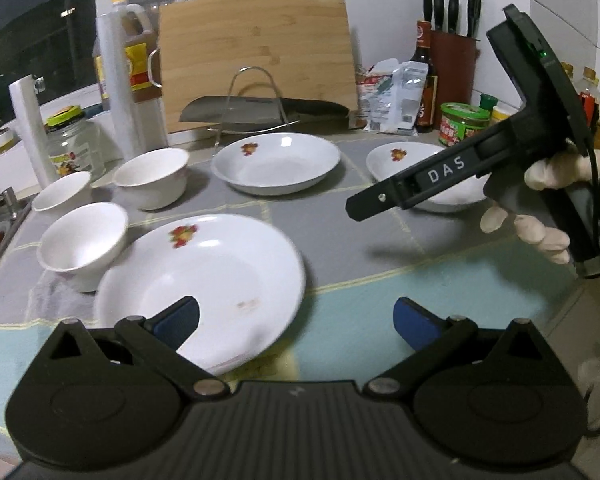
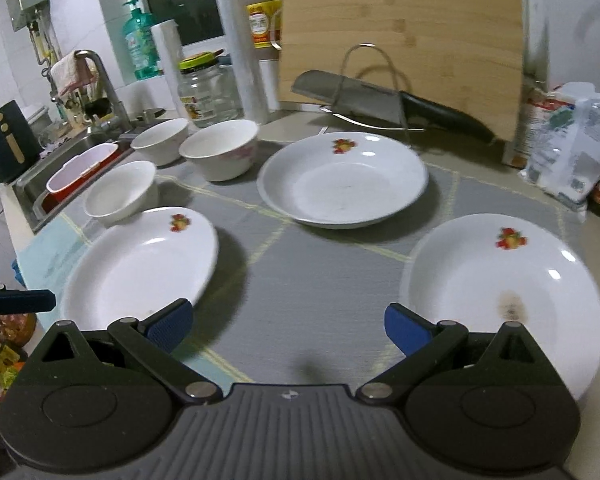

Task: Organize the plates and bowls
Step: 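Grip the rim of the large fruit-print plate with the right tool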

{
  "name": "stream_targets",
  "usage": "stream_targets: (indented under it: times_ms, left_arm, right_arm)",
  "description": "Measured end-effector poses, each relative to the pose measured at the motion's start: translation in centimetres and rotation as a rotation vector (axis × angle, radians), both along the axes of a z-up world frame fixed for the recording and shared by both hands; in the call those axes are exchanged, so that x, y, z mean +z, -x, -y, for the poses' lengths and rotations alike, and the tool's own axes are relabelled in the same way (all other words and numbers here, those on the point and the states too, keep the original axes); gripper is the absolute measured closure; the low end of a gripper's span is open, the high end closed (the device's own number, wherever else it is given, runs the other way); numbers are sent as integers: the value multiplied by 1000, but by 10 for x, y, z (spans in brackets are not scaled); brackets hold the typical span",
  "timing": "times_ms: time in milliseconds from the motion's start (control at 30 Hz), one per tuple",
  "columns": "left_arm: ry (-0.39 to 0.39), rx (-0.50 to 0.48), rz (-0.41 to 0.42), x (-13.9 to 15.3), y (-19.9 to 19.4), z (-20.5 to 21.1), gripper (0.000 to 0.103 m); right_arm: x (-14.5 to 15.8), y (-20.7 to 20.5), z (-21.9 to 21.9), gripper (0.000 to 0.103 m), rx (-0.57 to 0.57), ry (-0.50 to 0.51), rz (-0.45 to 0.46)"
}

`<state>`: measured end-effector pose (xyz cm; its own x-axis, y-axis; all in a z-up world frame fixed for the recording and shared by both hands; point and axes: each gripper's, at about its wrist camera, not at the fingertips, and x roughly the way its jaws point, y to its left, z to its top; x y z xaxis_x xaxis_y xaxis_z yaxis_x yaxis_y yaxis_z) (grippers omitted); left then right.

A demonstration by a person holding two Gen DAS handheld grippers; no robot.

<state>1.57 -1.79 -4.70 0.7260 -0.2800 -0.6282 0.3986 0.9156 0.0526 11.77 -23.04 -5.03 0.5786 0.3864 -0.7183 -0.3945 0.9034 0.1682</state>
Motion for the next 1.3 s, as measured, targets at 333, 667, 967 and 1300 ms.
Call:
stream_targets:
  times_ms: [333, 667, 967, 1300]
  left_arm:
    - [1, 38, -51, -25, -5, -74, 0]
    - [-21, -45, -86, -51, -18, -98, 0]
    - [1, -99, -112, -63, -40, -105, 0]
    - [18, -179, -60, -68, -52, -109, 0]
  right_arm:
    - [-11, 3, -55, 0, 8, 4, -51]
    - [-23, 7, -83, 0, -2, 30, -110]
    - [-29, 5, -89, 0, -8, 35, -147]
    - [-36, -4, -97, 0, -17, 39, -163]
